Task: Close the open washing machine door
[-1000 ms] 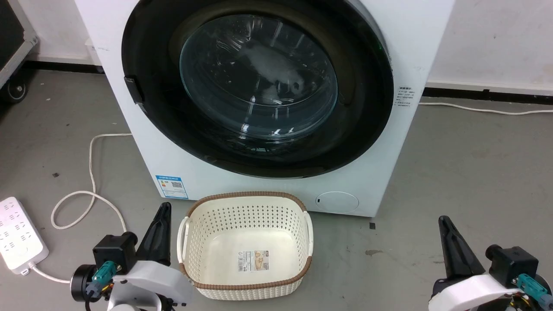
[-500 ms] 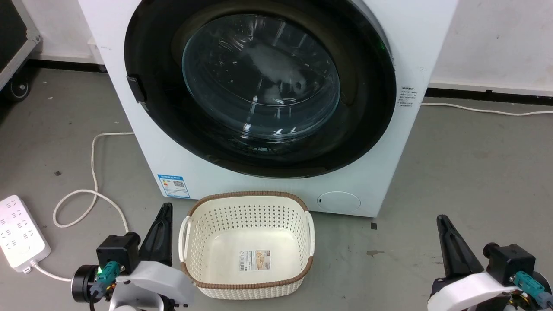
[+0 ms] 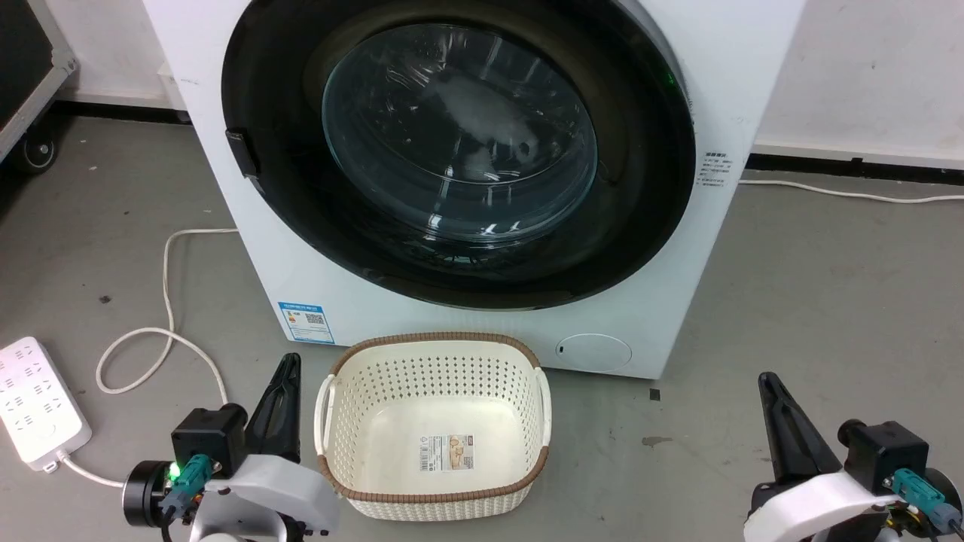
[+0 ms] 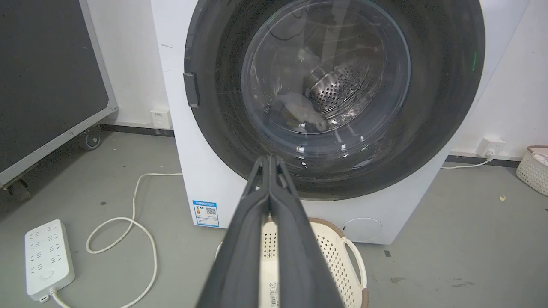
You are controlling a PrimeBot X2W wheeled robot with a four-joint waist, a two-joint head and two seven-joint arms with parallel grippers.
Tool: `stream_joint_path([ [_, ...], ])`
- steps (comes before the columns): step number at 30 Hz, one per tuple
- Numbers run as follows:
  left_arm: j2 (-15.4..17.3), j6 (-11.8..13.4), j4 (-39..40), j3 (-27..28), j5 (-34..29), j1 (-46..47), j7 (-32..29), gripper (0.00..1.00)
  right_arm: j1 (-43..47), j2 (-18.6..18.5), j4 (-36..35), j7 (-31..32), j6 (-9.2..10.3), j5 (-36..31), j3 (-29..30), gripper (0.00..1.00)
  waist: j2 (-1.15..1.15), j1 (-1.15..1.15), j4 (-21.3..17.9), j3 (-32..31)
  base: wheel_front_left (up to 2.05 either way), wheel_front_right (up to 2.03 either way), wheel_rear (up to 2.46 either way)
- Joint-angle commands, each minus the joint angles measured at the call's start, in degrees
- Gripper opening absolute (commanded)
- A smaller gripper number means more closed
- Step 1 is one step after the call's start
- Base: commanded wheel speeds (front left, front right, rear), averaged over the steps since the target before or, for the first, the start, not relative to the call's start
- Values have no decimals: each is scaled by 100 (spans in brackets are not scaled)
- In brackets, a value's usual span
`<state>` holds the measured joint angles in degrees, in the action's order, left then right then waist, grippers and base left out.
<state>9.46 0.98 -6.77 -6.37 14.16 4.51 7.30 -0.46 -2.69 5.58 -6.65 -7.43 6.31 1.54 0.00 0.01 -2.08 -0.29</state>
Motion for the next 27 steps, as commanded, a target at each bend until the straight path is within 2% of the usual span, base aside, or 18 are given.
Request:
stream_joint_path([
  [1,-43,-10,42,35,-63,-96,-30,0,17,-7,-51,15,-2,-58,-13,0,0,0,4,1,0,0,0],
  [27,-245,-39,250,232,-506,-212,-259,0,27,-11,-217,228,-3,-246,-59,0,0,0,71,10,0,0,0],
])
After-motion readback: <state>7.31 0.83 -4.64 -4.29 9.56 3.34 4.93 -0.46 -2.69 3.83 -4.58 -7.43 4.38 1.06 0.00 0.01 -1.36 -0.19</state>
